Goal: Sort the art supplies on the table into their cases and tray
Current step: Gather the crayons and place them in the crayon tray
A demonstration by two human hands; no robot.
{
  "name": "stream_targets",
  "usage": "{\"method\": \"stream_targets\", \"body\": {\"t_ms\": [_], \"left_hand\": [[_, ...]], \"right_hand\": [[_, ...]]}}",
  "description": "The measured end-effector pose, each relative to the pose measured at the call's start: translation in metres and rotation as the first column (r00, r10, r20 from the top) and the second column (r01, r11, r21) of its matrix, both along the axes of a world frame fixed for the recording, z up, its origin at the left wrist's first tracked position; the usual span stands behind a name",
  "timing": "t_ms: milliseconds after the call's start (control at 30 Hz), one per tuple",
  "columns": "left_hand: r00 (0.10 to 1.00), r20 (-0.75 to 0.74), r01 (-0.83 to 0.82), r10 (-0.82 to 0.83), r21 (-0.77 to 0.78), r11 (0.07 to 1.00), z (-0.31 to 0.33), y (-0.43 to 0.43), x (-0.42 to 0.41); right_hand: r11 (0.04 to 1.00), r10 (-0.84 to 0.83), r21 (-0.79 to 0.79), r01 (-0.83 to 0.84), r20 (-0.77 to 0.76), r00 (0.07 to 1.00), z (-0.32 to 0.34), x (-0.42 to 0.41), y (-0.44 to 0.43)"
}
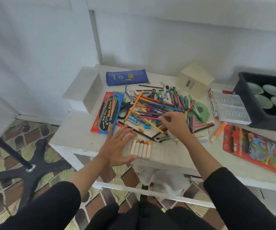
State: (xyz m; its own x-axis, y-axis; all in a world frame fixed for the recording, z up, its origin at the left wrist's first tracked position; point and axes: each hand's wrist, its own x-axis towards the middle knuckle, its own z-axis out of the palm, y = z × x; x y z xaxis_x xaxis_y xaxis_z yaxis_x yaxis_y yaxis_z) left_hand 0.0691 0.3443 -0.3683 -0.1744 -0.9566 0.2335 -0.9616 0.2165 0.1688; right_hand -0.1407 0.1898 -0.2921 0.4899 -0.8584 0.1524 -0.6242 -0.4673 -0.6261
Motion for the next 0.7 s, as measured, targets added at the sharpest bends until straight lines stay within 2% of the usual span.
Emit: {"method": "stream_targets", "body": {"t_ms": [233, 367, 500, 567, 700], "left_hand": [[0.995, 0.080, -0.060, 0.053, 0.084, 0.995, -0.001, -0.001, -0.002], [0.991, 0.109, -0.089, 0.077, 0.111, 0.990, -0.001, -0.001, -0.004], [0.990, 0.107, -0.100, 0.087, 0.124, 0.987, 0.001, -0.001, -0.004], [0.990, 0.109, -0.101, 0.087, 0.128, 0.987, 0.002, -0.001, -0.005], [0.988, 0.120, -0.113, 0.097, 0.135, 0.984, 0.001, -0.002, -0.005]], "right_hand": [[0.994, -0.065, -0.101, 0.050, -0.153, 0.986, 0.005, -0.005, -0.083], [0.991, -0.042, -0.136, 0.002, -0.287, 0.957, 0.001, 0.009, -0.102], [0.990, -0.098, -0.132, 0.049, -0.401, 0.911, -0.007, 0.023, -0.106], [0.988, -0.126, -0.132, 0.080, -0.397, 0.909, -0.011, 0.025, -0.107], [0.987, -0.155, -0.091, 0.135, -0.267, 0.951, -0.016, 0.022, -0.105]]}}
